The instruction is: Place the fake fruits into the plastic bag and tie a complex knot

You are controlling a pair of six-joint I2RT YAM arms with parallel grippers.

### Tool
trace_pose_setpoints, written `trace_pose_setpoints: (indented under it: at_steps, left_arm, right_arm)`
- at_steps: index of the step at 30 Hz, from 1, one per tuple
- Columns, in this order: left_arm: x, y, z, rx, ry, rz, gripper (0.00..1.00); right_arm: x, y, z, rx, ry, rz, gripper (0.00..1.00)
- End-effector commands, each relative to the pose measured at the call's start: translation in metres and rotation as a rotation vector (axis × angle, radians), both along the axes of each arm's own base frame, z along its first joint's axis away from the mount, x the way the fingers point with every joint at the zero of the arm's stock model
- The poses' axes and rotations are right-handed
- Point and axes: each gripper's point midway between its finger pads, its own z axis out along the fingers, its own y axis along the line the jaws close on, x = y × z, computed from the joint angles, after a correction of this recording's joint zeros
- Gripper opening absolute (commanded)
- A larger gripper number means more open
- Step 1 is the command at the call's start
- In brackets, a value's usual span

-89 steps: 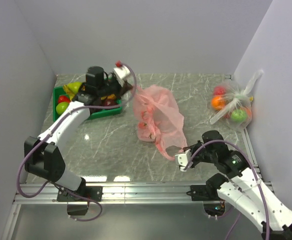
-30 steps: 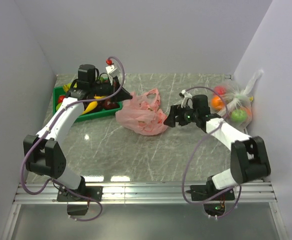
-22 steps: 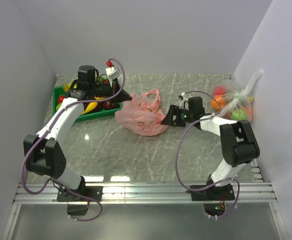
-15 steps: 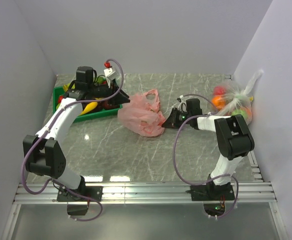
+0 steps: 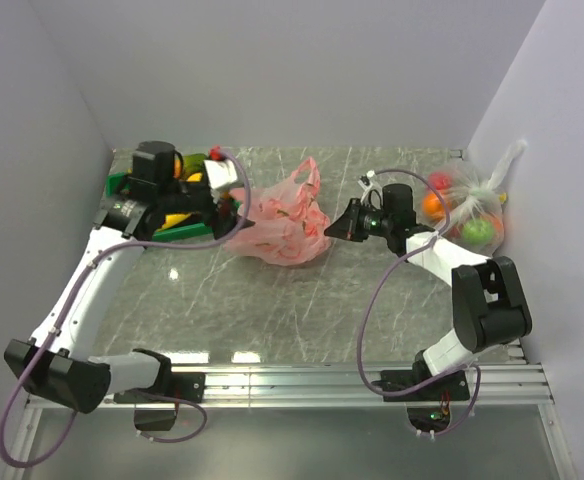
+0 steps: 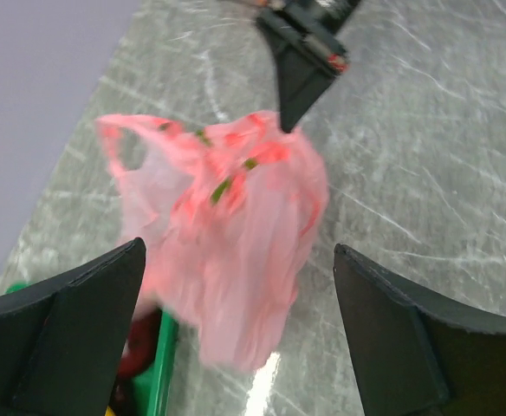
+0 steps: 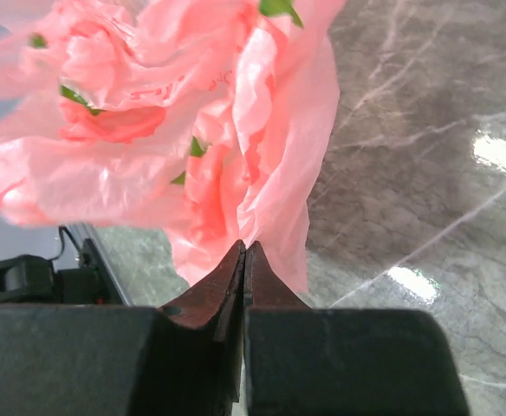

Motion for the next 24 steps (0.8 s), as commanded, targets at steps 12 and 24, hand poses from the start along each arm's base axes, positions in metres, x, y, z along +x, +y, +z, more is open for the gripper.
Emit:
trace_pose_setpoints:
  at_steps: [12,24]
  left_arm:
    - [0.003,-0.038,-0.126,0.311,0.147,-0.117,0.82]
    - [-0.021,0.059,-0.138,0.386,0.164,-0.071,0.00]
  right_arm:
    - [-0.010,-0.003,0.039,-0.094,-0.162,0.030,0.00]
    - [0.009,-0.119,0.038,-0.454,-0.297,-0.103,0.00]
